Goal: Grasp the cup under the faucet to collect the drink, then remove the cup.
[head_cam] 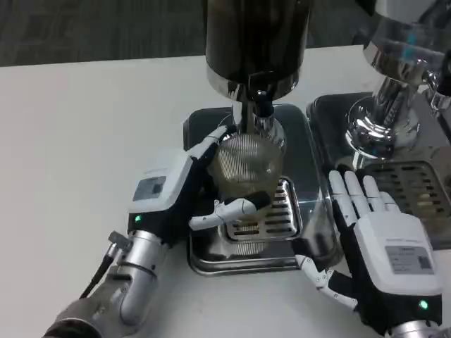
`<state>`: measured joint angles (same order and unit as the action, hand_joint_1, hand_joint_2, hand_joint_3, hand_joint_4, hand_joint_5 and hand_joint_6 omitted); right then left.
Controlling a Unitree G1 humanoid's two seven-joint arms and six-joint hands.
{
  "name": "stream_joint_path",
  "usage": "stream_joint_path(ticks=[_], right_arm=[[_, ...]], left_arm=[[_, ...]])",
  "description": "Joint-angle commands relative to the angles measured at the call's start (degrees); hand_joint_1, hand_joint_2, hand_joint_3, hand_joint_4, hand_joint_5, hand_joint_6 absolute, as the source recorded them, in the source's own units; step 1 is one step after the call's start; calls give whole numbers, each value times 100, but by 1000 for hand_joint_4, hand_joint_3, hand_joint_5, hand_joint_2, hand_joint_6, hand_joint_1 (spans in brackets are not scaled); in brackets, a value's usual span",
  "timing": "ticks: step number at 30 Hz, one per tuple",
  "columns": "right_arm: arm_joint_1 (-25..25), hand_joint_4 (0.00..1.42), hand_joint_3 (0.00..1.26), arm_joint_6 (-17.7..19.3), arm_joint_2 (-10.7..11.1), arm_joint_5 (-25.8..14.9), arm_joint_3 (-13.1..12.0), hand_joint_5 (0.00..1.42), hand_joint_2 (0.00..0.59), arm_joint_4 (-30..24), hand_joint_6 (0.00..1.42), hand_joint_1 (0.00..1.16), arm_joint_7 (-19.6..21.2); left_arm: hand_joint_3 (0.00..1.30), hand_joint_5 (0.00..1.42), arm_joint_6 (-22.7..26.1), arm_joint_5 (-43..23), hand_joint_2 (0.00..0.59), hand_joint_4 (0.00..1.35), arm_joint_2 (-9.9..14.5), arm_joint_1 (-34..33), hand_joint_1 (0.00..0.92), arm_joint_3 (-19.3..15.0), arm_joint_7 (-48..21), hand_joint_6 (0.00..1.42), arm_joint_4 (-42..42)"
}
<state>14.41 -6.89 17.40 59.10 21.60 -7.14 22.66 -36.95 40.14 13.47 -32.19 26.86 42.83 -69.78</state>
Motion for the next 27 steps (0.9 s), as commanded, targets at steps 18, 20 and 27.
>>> stream_joint_path(ticks=[18,20,27], right_arm=[[-290,0,0,291,-20,-430,-125,0,342,324,97,268,57],[-316,0,0,305,-14,-461,-125,0,341,363,97,268,66],[-269,0,0,347,-65,-490,-120,0,341,408,97,261,189]], left_arm=[[76,291,-1018,-570,17,108,692,944,0,-706,111,254,1168],[70,275,-1084,-605,17,86,697,1010,0,-744,43,229,1215],[0,59,-1600,-1045,44,0,812,1382,0,-1113,-424,42,1997]])
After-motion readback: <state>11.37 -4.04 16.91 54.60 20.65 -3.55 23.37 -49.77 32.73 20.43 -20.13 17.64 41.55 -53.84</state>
